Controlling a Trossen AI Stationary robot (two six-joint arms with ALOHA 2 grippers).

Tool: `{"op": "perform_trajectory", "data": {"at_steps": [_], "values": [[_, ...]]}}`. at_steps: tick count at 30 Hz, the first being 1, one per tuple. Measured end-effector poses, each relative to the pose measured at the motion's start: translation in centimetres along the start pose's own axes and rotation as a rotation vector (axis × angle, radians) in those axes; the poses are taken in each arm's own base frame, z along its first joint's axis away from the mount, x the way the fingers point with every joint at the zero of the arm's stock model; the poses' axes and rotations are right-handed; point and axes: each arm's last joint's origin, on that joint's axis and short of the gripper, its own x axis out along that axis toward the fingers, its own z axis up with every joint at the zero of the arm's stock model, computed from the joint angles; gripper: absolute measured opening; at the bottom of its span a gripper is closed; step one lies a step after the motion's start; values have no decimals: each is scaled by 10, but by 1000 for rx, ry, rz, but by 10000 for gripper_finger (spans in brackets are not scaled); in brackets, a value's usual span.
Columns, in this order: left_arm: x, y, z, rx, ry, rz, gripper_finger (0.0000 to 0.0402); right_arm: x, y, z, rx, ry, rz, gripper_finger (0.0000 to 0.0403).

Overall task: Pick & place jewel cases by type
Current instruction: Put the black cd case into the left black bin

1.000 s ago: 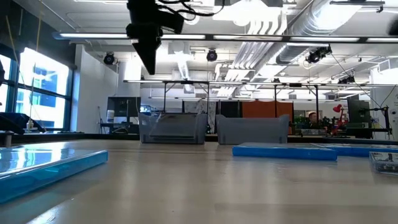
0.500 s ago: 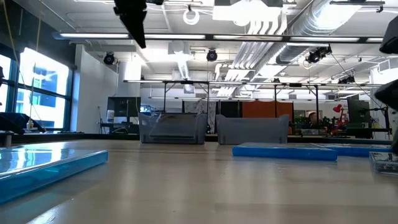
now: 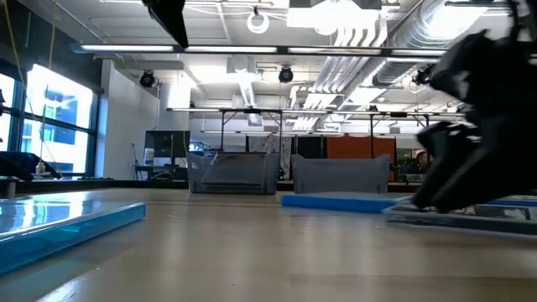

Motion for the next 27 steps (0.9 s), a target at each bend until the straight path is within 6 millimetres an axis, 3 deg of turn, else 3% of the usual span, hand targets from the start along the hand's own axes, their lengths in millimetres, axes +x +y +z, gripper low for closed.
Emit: {"op": "perform_trajectory", "data": {"at_steps": [8, 16, 20, 27], "values": [[0, 0, 0, 0, 0, 1, 1, 57, -19, 28, -90, 25, 59, 142], [0, 0, 0, -12, 3, -19, 1, 114, -31, 83, -341, -75, 104, 142], [2, -3, 0, -20, 22, -87, 1, 126, -46, 109, -448, -97, 136, 142], [8, -8, -2, 33, 104, -147, 1, 133, -93, 156, -382, -160, -1, 142]]}}
